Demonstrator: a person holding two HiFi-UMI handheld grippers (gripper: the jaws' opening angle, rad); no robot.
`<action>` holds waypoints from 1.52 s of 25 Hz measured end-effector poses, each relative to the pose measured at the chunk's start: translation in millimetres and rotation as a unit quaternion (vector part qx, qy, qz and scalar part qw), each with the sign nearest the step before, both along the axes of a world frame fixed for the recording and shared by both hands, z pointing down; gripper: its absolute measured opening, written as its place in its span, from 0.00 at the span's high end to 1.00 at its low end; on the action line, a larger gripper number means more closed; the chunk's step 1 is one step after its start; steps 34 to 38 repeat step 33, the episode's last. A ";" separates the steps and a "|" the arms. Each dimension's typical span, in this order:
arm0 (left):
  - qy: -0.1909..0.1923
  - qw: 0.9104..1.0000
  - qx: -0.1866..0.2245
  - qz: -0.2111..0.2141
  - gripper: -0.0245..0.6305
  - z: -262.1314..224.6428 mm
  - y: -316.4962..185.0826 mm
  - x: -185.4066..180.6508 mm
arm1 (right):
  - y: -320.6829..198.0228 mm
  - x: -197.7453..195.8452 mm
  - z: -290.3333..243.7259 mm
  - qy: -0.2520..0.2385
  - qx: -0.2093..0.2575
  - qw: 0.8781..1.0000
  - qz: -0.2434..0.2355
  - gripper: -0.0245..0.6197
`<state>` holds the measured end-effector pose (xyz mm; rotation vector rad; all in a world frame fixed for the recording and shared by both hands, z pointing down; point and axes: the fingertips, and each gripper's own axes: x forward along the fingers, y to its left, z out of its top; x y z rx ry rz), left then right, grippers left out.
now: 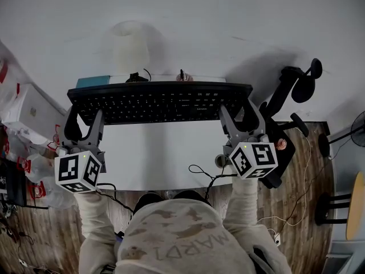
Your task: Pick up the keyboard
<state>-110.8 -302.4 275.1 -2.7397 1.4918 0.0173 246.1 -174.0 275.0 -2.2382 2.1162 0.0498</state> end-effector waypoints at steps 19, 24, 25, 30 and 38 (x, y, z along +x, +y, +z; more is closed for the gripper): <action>0.005 1.000 0.003 0.005 0.46 -1.5 -0.3 2.6 | 4.4 0.8 -3.7 0.009 0.005 1.000 0.007 0.48; 0.007 1.000 0.004 0.004 0.46 -1.6 0.6 4.2 | 5.2 2.3 -5.1 0.012 0.007 1.000 0.007 0.48; 0.007 1.000 0.004 0.004 0.46 -1.9 1.3 5.3 | 5.7 3.4 -5.3 0.012 0.008 1.000 0.007 0.48; 0.008 1.000 0.006 0.003 0.46 -1.0 1.3 2.0 | 4.8 0.3 -5.0 0.014 0.011 1.000 0.006 0.48; 0.009 1.000 0.005 0.001 0.46 1.7 -0.3 -2.2 | 2.4 -3.5 -3.2 0.016 0.011 1.000 0.005 0.48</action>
